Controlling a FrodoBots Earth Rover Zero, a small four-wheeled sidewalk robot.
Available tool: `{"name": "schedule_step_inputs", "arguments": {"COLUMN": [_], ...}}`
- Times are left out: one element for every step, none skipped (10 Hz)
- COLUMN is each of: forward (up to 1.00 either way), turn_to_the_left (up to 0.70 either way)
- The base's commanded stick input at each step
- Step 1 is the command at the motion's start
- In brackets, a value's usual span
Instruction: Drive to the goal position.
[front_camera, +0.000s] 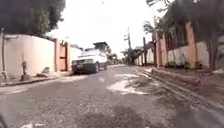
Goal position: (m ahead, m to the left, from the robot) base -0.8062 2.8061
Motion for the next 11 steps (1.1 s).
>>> {"name": "schedule_step_inputs", "arguments": {"forward": [0.7, 0.7, 0.7, 0.7, 0.7, 0.7, 0.7, 0.7, 0.7, 0.7, 0.7], "turn_to_the_left": [-0.35, -0.35, -0.35, -0.35, -0.29, 0.0, 0.0, 0.0, 0.0, 0.0, 0.0]}}
